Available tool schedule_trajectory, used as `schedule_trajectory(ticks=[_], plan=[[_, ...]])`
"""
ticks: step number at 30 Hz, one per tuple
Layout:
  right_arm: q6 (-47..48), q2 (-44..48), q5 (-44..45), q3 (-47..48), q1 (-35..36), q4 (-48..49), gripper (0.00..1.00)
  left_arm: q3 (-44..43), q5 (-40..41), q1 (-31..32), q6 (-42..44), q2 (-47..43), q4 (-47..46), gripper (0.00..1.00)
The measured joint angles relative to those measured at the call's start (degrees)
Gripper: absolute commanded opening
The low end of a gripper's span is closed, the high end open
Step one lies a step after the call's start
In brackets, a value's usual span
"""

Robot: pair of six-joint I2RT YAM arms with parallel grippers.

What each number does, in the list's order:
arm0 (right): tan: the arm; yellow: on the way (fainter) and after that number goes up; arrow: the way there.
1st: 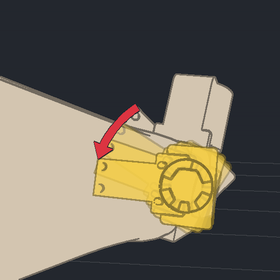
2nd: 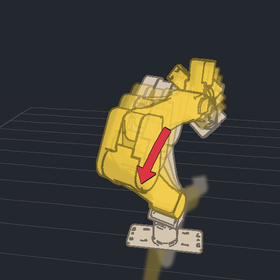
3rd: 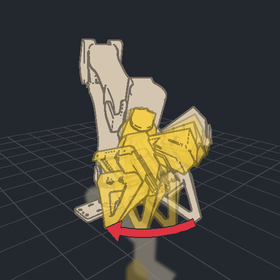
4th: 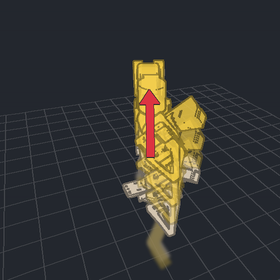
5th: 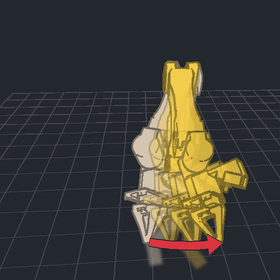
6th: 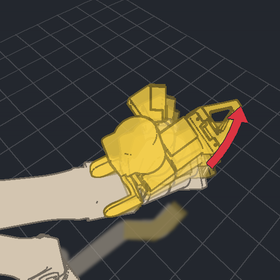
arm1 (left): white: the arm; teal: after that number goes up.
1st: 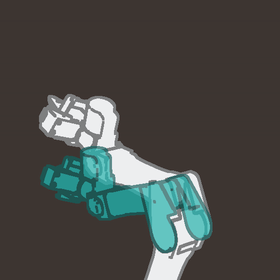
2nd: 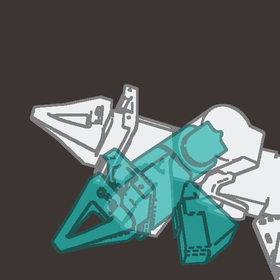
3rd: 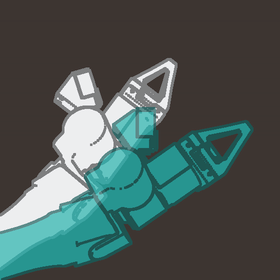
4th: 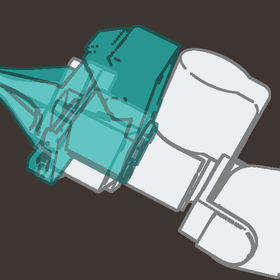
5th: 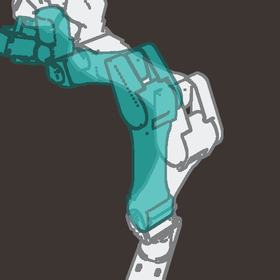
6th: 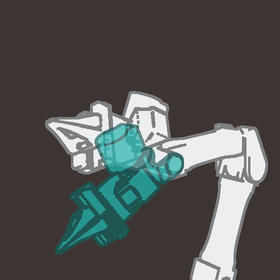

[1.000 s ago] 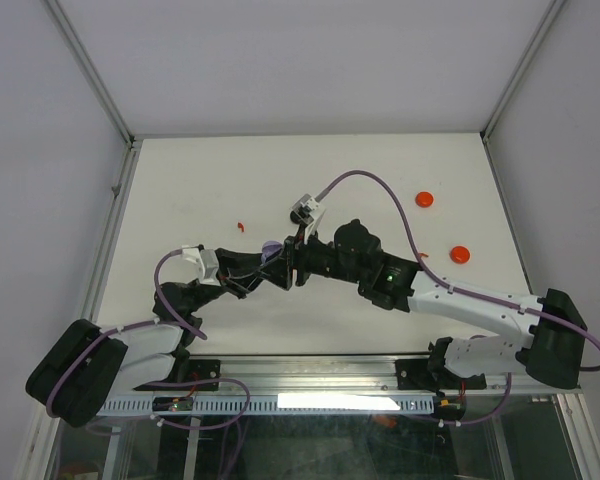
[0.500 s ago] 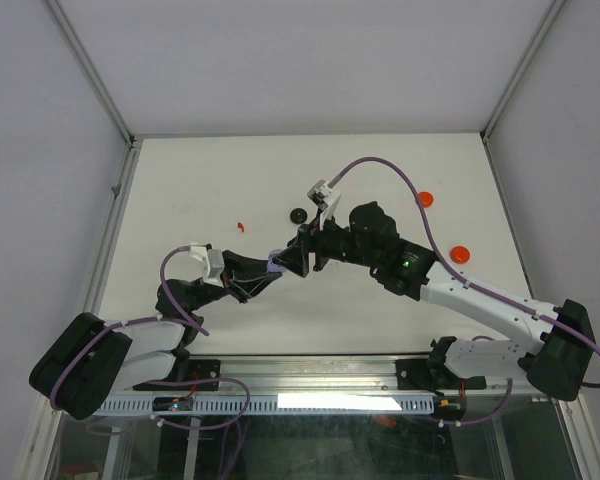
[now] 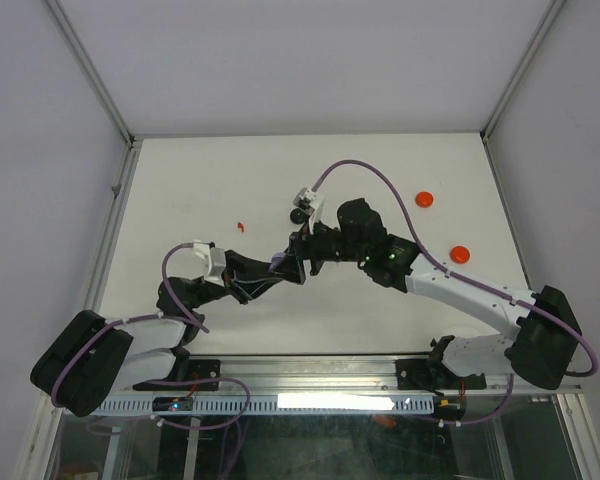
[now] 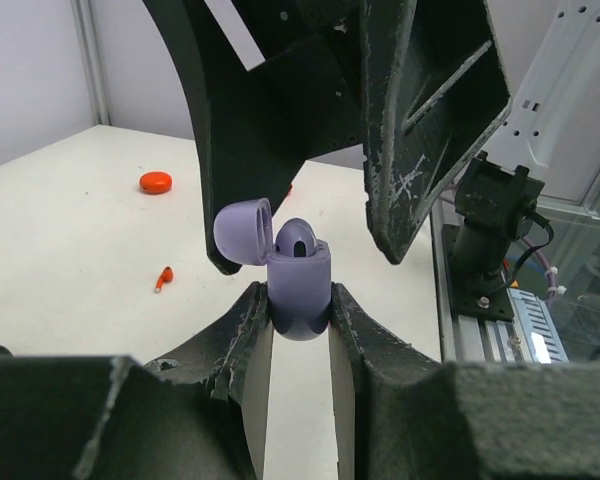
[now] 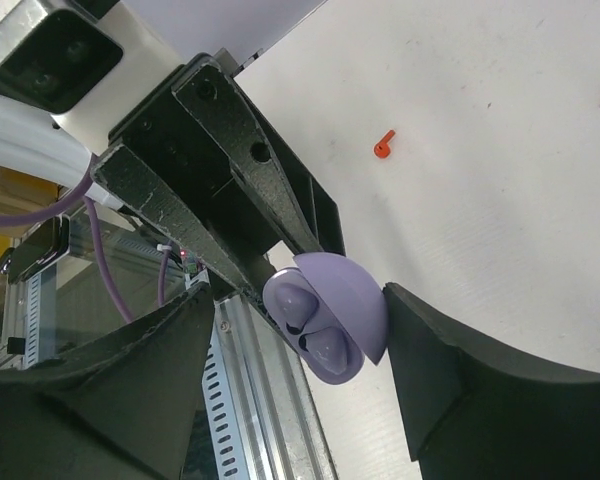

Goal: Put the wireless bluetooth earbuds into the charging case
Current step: Close the charging case, then place the charging case at the center of the board.

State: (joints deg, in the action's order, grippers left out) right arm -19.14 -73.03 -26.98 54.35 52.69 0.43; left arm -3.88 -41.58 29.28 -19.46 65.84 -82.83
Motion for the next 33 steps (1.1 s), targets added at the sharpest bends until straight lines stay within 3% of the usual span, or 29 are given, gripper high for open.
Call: schedule_trajectory(ticks=[12,16,22,33], plan=[[1.79,3.32,-1.38,-0.35,-1.25,-0.68,0.69,-0.04,4.52,0.35,-2.49,5.75,-0.07,0.14],[2.03,6.45,1.92,-1.68,-1.29,-0.74,0.70,-0.07,7.67,0.35,-4.24,8.07,0.11,0.14],[2.27,10.60,20.57,-5.68,-1.62,-3.67,0.70,-2.71,13.55,0.35,-8.52,9.38,4.28,0.14],[2.27,21.05,51.36,-20.20,-1.86,-4.76,0.71,-18.27,23.50,0.35,-15.23,16.57,28.33,0.20]])
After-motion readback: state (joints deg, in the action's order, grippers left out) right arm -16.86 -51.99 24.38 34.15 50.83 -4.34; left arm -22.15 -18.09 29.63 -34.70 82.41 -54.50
